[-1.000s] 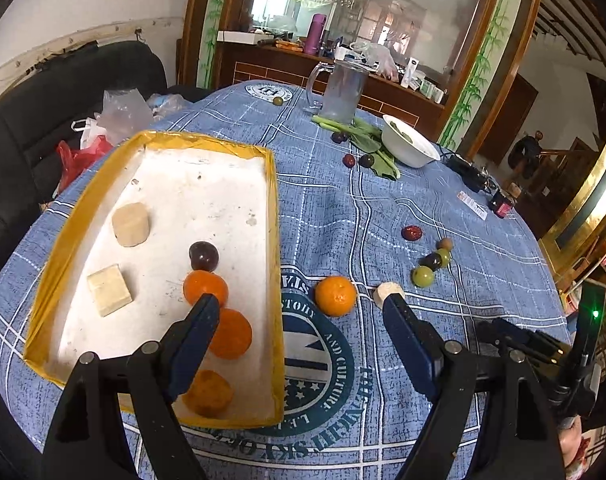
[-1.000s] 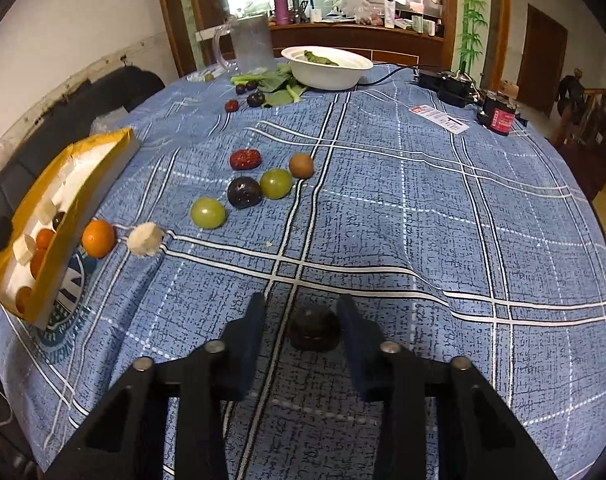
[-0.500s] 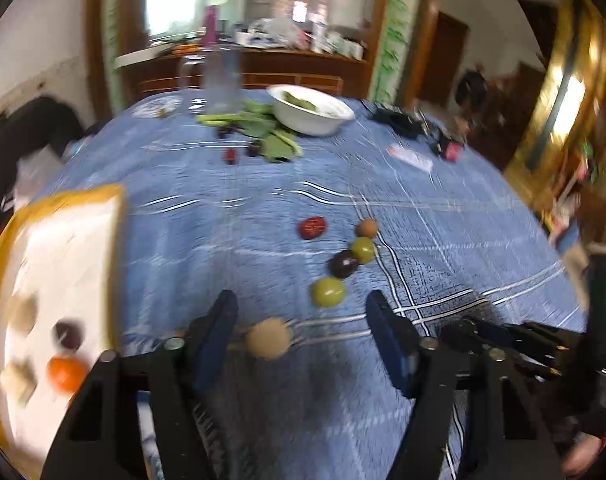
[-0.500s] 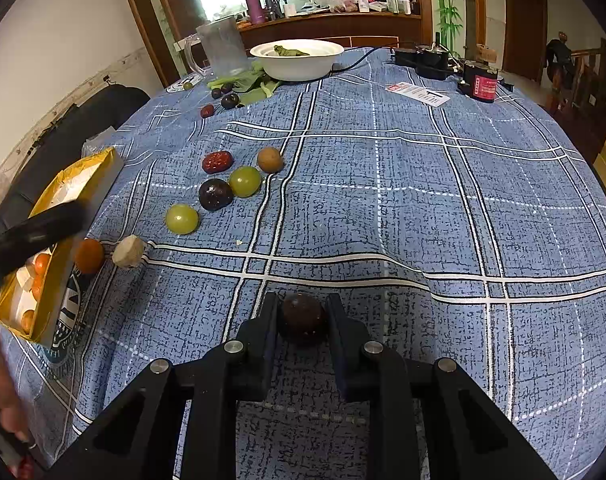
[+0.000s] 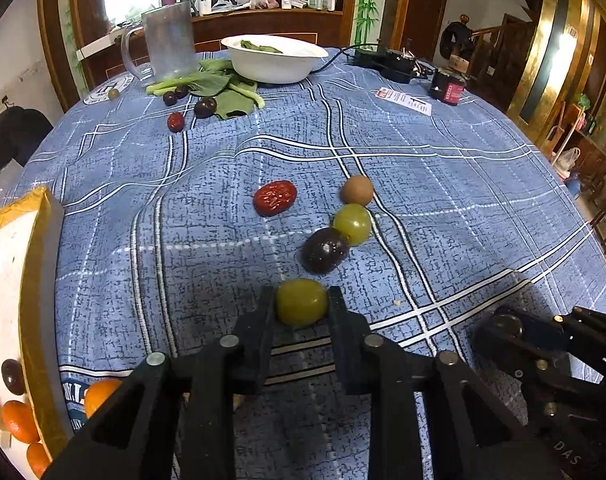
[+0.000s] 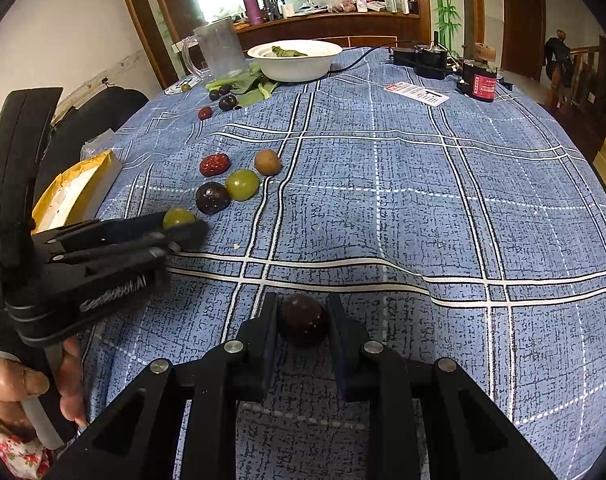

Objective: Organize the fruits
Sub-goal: 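Grasp a yellow-green plum with the left tool while the right tool holds the dark plum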

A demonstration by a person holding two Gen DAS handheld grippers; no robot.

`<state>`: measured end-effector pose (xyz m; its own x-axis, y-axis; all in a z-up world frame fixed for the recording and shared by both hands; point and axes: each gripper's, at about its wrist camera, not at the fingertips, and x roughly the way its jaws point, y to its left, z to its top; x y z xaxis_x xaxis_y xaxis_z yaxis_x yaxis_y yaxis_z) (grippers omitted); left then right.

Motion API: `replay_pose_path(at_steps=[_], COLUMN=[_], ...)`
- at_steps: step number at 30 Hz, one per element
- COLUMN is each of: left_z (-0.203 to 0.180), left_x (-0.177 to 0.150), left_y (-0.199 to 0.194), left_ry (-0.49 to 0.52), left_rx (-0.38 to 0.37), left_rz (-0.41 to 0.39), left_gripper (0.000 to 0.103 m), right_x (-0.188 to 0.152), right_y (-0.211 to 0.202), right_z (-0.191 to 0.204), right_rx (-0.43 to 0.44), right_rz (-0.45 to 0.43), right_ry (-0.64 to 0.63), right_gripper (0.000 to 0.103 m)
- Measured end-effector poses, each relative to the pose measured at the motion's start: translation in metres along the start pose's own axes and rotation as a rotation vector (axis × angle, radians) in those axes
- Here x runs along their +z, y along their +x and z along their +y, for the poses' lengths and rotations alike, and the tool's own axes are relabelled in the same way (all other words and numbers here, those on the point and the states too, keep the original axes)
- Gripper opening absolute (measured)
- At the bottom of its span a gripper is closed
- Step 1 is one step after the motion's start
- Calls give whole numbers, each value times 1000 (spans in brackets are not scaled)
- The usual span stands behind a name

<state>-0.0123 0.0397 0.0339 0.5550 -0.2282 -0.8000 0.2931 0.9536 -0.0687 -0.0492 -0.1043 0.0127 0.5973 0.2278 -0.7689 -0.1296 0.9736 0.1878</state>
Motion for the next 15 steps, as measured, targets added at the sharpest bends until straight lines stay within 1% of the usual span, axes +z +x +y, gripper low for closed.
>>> replay_pose_path(at_steps=[1, 3, 6, 9, 12, 15], left_z=[3, 7, 12, 15, 17, 18], left_x=[0, 1, 3, 2, 4, 4], left_y=[-2, -5, -13, -19, -19, -23], left_ry=[-13, -28, -57, -66, -81, -87], left_rx=[-13, -10, -28, -16, -22, -26], left_rz=[-6, -24, -60, -101, -108, -132], left_gripper=[23, 23, 23, 24, 24, 24], right_x=[0, 0, 0, 1, 2, 2], right_y=[0, 0, 0, -1, -5, -9], right_z=[0, 0, -2, -4, -7, -7], right_rx=[-1, -1, 3, 11, 20, 28], right_rz=[0, -1, -5, -8, -31, -51], right_ry=[-2, -1, 5, 12, 29, 42], right_gripper=[25, 25, 24, 24, 24, 24])
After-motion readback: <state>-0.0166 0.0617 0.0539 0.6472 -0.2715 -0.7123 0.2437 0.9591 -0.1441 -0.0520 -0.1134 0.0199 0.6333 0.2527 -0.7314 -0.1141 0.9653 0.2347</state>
